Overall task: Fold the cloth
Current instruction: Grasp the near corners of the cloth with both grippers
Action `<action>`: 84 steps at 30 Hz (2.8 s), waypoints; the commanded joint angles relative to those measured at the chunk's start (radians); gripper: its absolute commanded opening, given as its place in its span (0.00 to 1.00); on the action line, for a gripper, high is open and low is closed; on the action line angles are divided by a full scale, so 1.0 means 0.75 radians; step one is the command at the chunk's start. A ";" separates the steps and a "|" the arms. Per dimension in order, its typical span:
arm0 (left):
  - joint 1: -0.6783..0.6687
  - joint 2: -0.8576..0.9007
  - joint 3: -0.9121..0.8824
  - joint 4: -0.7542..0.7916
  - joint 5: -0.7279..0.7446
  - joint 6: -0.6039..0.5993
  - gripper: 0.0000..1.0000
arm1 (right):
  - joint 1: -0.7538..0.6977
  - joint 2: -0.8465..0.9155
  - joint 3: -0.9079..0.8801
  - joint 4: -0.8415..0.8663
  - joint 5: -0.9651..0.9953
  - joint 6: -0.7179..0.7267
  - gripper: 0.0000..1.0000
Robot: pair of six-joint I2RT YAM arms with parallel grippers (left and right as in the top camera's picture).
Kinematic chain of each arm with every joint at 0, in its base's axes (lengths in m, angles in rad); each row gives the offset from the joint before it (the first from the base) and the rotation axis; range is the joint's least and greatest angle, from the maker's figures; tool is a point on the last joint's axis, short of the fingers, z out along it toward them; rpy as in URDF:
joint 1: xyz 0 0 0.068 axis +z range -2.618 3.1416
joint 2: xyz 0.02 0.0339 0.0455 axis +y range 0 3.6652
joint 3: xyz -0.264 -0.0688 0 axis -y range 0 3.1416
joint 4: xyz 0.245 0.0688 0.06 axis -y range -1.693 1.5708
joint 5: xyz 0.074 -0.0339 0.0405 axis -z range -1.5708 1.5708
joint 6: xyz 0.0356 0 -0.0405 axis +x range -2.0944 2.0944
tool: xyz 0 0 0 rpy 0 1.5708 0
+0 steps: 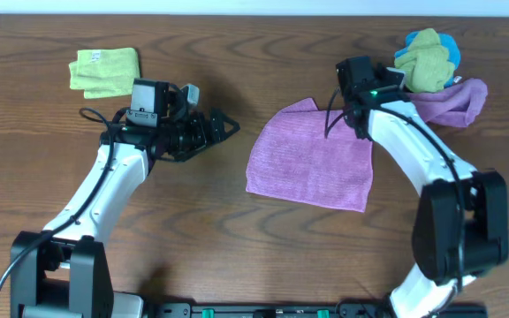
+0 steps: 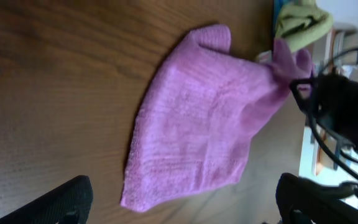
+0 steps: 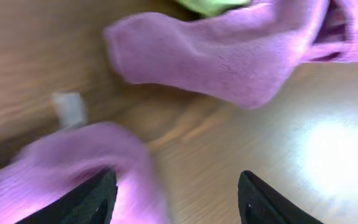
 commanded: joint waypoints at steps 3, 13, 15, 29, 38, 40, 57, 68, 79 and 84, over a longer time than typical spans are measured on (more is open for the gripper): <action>-0.081 -0.002 0.020 0.045 -0.112 -0.073 0.95 | -0.005 -0.086 0.025 0.021 -0.262 -0.014 0.66; -0.195 0.000 0.020 -0.075 -0.177 -0.090 0.96 | -0.016 -0.150 0.025 -0.352 -0.696 0.058 0.67; -0.158 0.000 0.020 -0.166 -0.176 -0.120 0.97 | -0.025 -0.207 0.024 -0.430 -0.741 0.065 0.69; -0.054 0.000 -0.172 -0.240 0.048 -0.137 0.95 | -0.254 -0.634 -0.434 -0.419 -1.097 -0.027 0.77; -0.088 0.000 -0.328 0.007 0.046 -0.229 0.95 | -0.322 -0.634 -0.670 -0.214 -1.186 0.064 0.77; -0.112 0.001 -0.356 0.082 0.033 -0.269 0.95 | -0.322 -0.634 -0.719 -0.166 -1.205 0.094 0.77; -0.226 0.282 -0.368 0.543 0.084 -0.462 0.95 | -0.322 -0.630 -0.815 -0.009 -1.060 0.123 0.77; -0.304 0.330 -0.368 0.652 0.077 -0.502 0.96 | -0.322 -0.526 -0.826 0.081 -1.036 0.145 0.76; -0.339 0.331 -0.368 0.652 0.035 -0.485 0.45 | -0.321 -0.454 -0.826 0.111 -1.031 0.157 0.76; -0.339 0.331 -0.368 0.652 0.037 -0.474 0.22 | -0.321 -0.414 -0.827 0.144 -1.008 0.157 0.75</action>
